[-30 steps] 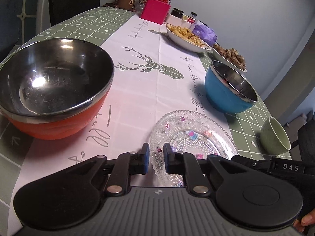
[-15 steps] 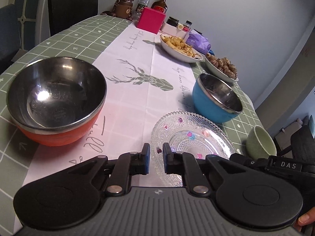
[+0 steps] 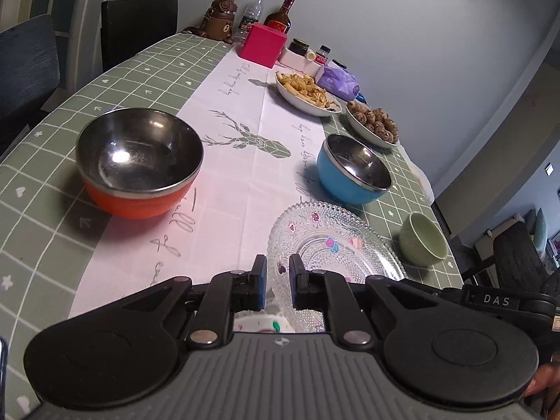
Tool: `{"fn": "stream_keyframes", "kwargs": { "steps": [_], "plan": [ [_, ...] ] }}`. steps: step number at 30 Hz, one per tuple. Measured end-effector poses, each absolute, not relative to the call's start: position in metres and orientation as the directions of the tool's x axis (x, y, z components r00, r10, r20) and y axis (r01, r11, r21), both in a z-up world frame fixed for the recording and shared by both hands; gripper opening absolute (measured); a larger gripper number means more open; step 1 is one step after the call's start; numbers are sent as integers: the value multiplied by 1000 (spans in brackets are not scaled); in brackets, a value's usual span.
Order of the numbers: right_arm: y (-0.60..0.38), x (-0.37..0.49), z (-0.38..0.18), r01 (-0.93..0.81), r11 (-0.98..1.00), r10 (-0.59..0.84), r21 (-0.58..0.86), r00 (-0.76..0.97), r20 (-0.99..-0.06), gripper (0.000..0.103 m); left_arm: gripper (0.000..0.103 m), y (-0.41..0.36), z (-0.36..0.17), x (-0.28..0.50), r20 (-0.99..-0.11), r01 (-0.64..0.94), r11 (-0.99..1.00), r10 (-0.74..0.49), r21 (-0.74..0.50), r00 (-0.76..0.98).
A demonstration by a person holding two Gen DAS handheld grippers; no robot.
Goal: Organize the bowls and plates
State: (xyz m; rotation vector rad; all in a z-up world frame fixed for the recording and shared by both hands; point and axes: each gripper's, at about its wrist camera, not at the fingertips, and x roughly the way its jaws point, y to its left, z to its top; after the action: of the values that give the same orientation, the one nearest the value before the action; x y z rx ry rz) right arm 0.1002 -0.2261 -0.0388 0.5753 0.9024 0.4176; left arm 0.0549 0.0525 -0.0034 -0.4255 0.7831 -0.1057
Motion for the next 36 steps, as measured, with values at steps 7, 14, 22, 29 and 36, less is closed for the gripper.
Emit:
{"fn": "stream_keyframes", "kwargs": {
  "steps": [7,14,22,29,36],
  "plan": [
    [-220,71,-39,-127,764,591,632,530,-608,6,14,62,-8,18,-673,-72,902,-262,-425,692],
    [-206,50,-56,-151,768,612,622,456,-646,6,14,67,-25,-5,-732,-109,925,-212,-364,647],
    [-195,46,-68,-171,803,584,572,419,-695,6,14,65,-34,-16,-750,-96,943,-188,-318,635],
    [-188,44,-69,-199,828,555,524,418,-719,6,14,63,-40,-15,-766,-110,947,-174,-303,619],
    [-180,42,-65,-247,849,529,468,429,-732,7,14,63,-43,-15,-779,-124,950,-157,-288,607]
  ]
}}
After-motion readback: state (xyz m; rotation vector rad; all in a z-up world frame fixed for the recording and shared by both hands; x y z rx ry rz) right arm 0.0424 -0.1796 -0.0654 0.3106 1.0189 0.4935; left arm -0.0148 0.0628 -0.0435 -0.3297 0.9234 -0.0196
